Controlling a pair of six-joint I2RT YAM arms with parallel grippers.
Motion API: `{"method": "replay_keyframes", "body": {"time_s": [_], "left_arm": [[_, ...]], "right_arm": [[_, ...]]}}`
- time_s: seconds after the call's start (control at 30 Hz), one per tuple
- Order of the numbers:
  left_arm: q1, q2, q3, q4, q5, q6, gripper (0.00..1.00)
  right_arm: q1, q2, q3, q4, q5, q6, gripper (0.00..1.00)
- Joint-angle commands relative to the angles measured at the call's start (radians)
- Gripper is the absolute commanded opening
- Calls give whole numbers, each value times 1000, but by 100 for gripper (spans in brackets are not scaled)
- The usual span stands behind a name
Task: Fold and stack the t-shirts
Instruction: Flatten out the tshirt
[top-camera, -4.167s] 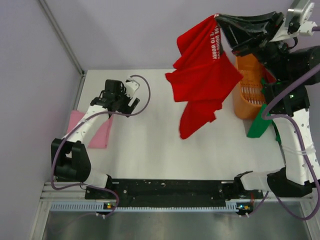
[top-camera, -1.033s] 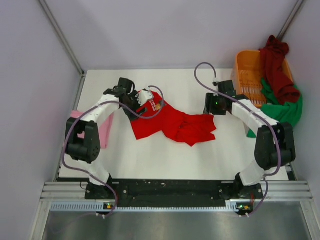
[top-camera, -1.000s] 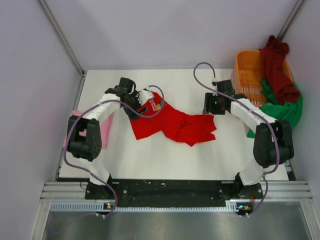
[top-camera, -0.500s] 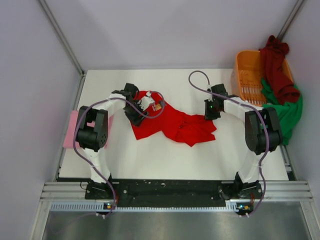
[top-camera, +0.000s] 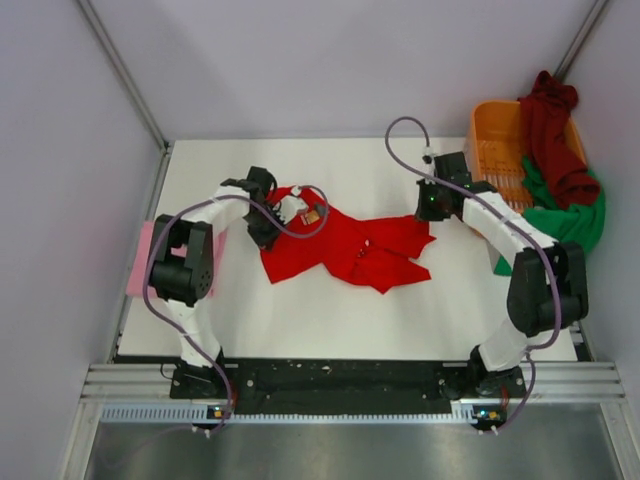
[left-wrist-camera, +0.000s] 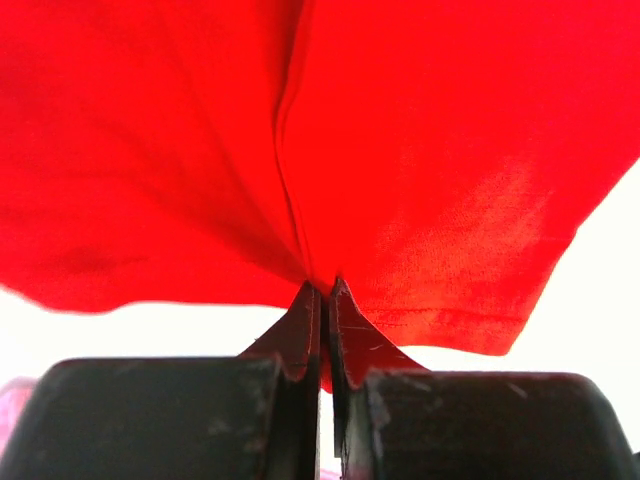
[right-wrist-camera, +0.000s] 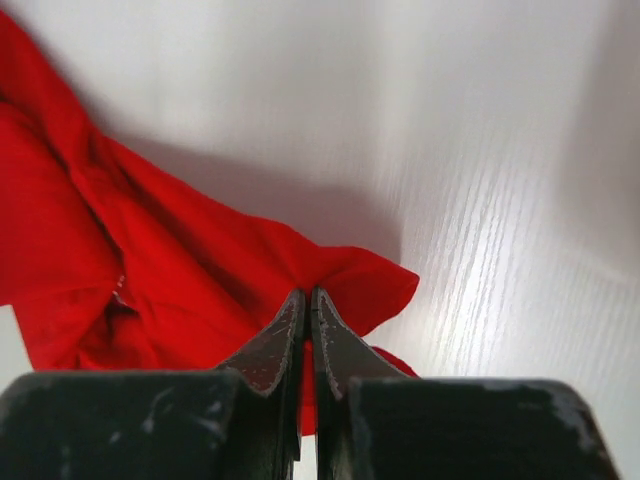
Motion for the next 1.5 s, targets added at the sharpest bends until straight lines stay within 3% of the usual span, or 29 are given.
{"method": "replay_keyframes", "body": {"time_s": [0.0, 0.33, 0.47, 0.73, 0.93, 1.03, 1.17, 1.47], "left_arm": [[17, -167, 88, -44, -47, -14, 0], [49, -432, 277, -9, -287, 3, 0], [53, -501, 398, -75, -355, 14, 0], [53, -596, 611, -257, -364, 11, 0], [53, -636, 633, -343, -315, 3, 0], [53, -635, 544, -313, -280, 12, 0], [53, -606, 363, -195, -231, 49, 0], [51, -520, 59, 138, -128, 126, 0]], "right_arm": [[-2, -144, 97, -1, 44, -40, 0], [-5, -418, 298, -45, 197, -147, 0], [-4, -526, 384, -42, 237, -187, 0], [-2, -715, 439, -16, 236, -206, 0], [-2, -807, 412, 45, 147, -206, 0], [-2, -769, 375, 129, 121, -206, 0], [-2, -597, 378, 234, 6, -206, 0], [-16, -7, 581, 399, -28, -318, 0]]}}
